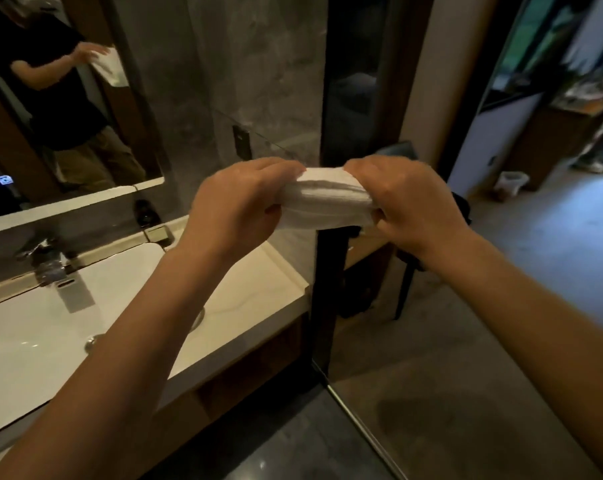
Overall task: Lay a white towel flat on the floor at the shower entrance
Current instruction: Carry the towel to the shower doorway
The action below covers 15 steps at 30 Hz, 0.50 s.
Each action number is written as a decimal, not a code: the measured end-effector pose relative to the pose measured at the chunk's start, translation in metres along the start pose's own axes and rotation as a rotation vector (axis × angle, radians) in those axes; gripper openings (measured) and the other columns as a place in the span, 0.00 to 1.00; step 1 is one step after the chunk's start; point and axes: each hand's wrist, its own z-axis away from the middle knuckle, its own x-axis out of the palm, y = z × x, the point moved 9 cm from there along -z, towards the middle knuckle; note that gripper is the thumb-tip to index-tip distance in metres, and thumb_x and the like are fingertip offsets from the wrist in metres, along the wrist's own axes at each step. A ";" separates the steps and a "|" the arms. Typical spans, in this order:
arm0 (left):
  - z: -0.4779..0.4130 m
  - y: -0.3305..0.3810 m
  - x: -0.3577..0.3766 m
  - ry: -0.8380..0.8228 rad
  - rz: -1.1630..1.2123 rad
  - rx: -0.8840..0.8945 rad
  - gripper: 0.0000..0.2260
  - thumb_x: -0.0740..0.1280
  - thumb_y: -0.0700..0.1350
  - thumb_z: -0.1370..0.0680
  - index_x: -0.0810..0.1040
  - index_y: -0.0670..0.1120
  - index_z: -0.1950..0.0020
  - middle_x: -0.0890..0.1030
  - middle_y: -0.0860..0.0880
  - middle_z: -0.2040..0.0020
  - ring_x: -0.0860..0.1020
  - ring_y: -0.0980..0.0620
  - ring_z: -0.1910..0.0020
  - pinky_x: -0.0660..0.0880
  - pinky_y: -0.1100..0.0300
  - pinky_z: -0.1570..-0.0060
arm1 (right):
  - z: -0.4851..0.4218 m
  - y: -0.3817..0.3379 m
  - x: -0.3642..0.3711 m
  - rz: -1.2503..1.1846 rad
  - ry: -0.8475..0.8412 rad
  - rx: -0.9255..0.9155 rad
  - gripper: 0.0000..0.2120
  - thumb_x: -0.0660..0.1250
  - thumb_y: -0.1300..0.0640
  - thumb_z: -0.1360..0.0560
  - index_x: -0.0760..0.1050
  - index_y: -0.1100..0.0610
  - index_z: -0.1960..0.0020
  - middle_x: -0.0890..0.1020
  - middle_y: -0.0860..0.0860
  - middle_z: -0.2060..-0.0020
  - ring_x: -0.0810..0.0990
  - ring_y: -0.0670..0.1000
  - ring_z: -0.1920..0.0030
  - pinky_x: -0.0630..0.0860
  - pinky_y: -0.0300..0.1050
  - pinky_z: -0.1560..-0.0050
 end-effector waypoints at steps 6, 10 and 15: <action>-0.011 0.088 -0.001 0.020 0.086 0.132 0.21 0.70 0.37 0.27 0.74 0.46 0.34 0.79 0.42 0.40 0.78 0.40 0.44 0.74 0.47 0.48 | 0.079 0.035 -0.055 0.144 0.007 0.148 0.26 0.65 0.68 0.31 0.69 0.59 0.33 0.78 0.60 0.43 0.76 0.63 0.46 0.75 0.59 0.50; -0.015 0.154 0.004 0.010 0.156 0.205 0.22 0.69 0.37 0.28 0.74 0.47 0.34 0.78 0.44 0.39 0.77 0.41 0.43 0.75 0.45 0.46 | 0.146 0.058 -0.095 0.205 0.004 0.278 0.27 0.64 0.67 0.32 0.69 0.57 0.33 0.77 0.58 0.43 0.75 0.63 0.46 0.73 0.58 0.51; -0.020 0.244 0.017 -0.015 0.293 0.302 0.23 0.68 0.37 0.29 0.74 0.50 0.34 0.78 0.46 0.39 0.77 0.43 0.42 0.74 0.47 0.46 | 0.235 0.084 -0.141 0.276 -0.052 0.445 0.27 0.65 0.66 0.32 0.69 0.56 0.34 0.77 0.57 0.44 0.76 0.62 0.46 0.73 0.59 0.49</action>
